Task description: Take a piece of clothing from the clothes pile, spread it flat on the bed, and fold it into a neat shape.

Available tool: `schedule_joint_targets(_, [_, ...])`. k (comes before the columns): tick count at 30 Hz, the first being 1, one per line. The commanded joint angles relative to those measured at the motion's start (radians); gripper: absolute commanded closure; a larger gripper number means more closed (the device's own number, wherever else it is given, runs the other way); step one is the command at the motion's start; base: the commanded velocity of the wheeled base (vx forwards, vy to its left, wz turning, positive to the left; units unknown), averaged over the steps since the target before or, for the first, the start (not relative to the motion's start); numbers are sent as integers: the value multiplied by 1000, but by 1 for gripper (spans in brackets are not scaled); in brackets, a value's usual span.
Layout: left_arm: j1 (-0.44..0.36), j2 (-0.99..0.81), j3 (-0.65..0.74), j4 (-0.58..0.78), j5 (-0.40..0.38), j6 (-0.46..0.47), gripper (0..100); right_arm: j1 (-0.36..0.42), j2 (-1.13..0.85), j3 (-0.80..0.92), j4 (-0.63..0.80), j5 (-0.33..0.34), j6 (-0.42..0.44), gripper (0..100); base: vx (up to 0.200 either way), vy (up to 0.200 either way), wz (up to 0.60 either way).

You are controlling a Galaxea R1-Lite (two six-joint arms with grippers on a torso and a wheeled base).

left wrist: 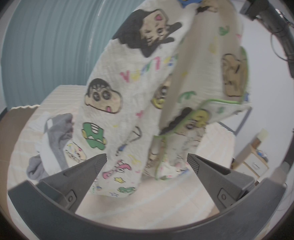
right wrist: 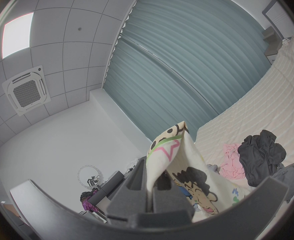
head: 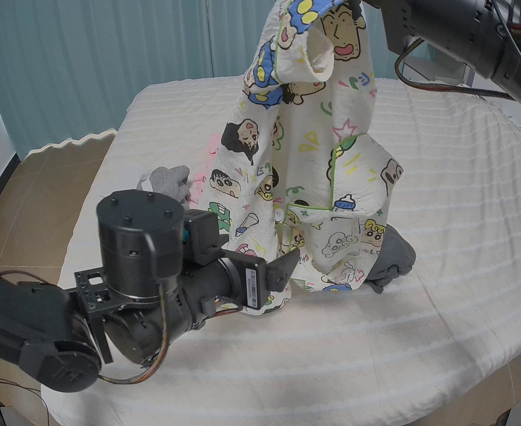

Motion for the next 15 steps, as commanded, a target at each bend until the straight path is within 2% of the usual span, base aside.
schedule_joint_targets(1, [4,102,-95,46,129,-12,0,-1,-13,17,0,0,0,100,0,0,0])
schedule_joint_targets(4, [7,111,-128,79,146,-18,0,-1,-24,22,0,2,0,100,0,0,0])
schedule_joint_targets(6, [24,142,-159,128,215,-15,0,-1,-25,24,0,0,0,100,0,0,0])
schedule_joint_targets(7, [24,142,-159,128,215,-15,0,-1,-25,24,0,0,0,100,0,0,0])
schedule_joint_targets(8, [31,156,-187,145,270,-18,0,-3,-27,24,0,0,0,100,0,0,0])
schedule_joint_targets(15, [31,219,-294,136,278,-38,0,-5,-25,24,-2,0,0,100,0,0,0])
